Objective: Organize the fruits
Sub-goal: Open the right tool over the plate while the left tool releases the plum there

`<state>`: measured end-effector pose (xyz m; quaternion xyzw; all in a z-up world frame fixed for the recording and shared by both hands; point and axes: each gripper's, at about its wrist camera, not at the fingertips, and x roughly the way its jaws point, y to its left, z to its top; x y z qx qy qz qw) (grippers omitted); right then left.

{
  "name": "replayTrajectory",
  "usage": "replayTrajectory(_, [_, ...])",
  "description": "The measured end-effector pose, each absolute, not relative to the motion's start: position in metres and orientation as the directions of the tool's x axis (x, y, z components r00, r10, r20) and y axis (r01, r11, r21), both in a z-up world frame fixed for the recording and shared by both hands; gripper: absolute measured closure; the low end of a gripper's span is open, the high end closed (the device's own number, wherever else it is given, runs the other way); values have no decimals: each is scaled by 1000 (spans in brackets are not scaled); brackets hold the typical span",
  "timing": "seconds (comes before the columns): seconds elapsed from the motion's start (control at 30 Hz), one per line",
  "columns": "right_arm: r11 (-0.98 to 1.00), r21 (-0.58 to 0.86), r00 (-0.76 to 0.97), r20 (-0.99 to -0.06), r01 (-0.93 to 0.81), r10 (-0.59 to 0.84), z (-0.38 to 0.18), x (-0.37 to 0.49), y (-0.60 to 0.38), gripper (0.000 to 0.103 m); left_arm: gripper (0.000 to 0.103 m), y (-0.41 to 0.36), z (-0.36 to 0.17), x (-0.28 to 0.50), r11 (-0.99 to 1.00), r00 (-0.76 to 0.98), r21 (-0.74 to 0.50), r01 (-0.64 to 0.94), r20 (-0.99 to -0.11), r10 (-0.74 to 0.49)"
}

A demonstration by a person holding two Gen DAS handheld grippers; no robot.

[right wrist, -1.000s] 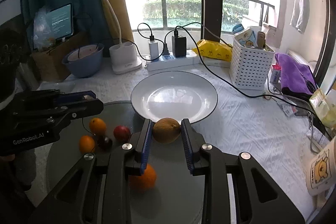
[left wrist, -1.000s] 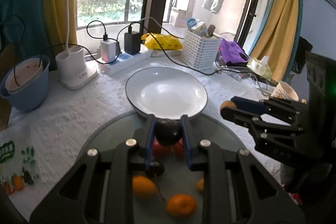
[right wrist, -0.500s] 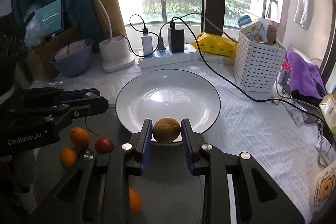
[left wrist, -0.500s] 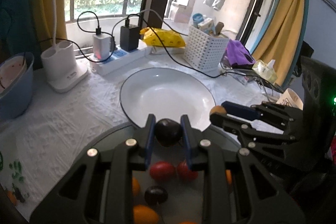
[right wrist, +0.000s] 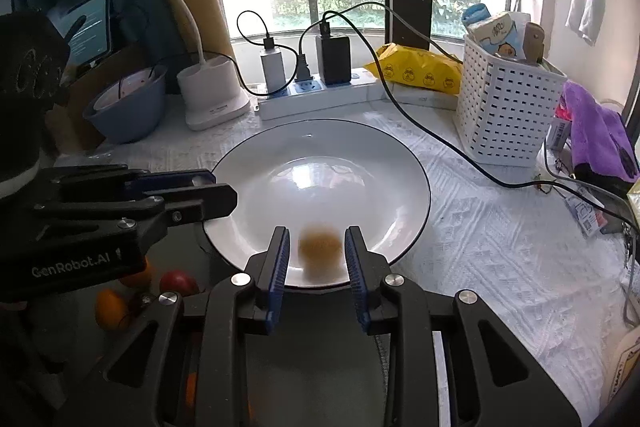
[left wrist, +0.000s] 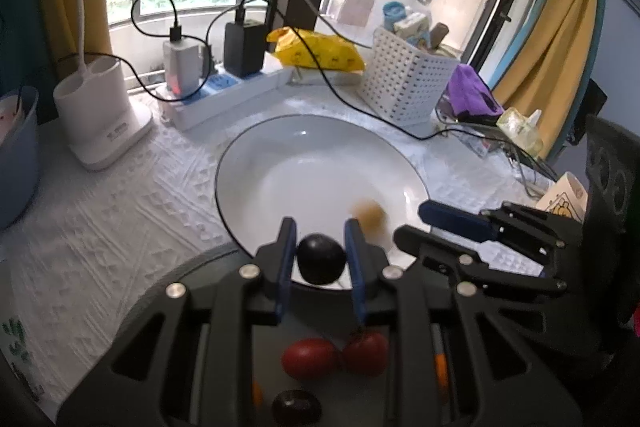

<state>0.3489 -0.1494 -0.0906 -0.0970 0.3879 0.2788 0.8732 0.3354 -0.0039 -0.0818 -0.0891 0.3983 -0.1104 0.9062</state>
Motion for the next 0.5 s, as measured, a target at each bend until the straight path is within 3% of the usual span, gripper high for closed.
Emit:
replayTrajectory(0.07, [827, 49, 545, -730, -560, 413, -91, 350, -150, 60, 75, -4, -82, 336, 962, 659, -245, 123, -705, -263])
replayTrajectory(0.5, [835, 49, 551, -730, -548, 404, -87, 340, -155, 60, 71, -2, -74, 318, 967, 678, -232, 107, -695, -242])
